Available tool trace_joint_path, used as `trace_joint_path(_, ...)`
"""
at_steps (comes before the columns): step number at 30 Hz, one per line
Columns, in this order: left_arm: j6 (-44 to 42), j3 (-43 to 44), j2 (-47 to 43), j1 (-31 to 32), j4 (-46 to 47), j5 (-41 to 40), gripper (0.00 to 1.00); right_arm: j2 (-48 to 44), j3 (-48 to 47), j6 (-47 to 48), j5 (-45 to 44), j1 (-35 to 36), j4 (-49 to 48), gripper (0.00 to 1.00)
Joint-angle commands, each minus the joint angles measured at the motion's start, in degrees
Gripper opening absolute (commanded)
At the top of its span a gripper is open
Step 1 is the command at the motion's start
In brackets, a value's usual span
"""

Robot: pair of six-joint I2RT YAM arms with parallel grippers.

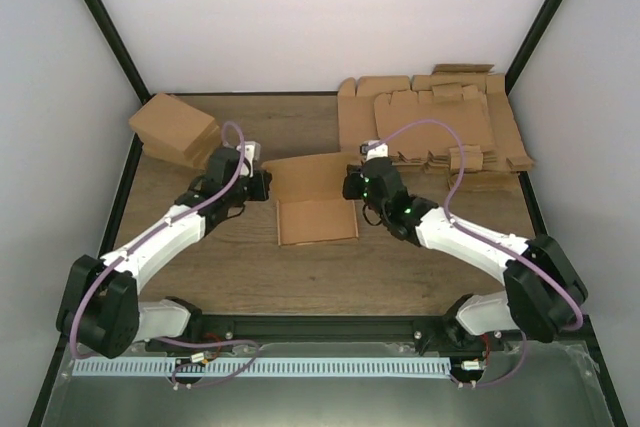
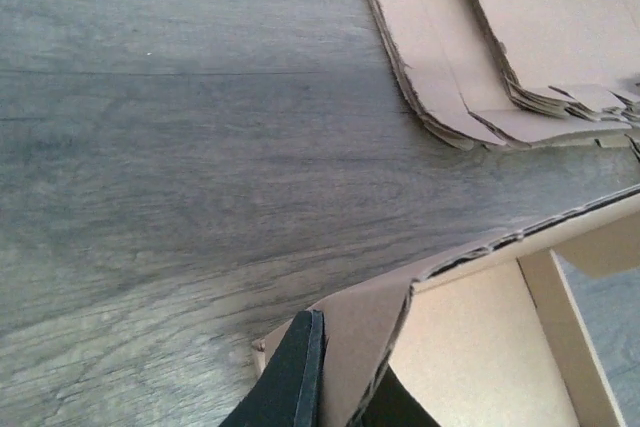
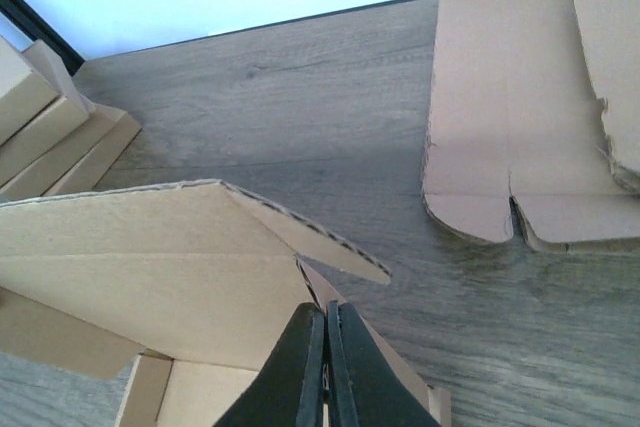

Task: Fold the paper box

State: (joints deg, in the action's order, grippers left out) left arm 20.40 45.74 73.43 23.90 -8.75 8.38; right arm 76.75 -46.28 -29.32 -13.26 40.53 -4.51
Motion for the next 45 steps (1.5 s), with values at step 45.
trace_joint_path(45, 5.18, -2.57, 0.55, 5.11, -2.1, -4.97, 0.4, -0.45, 3.98, -1.02, 2.09, 1.91, 3.39, 0.19)
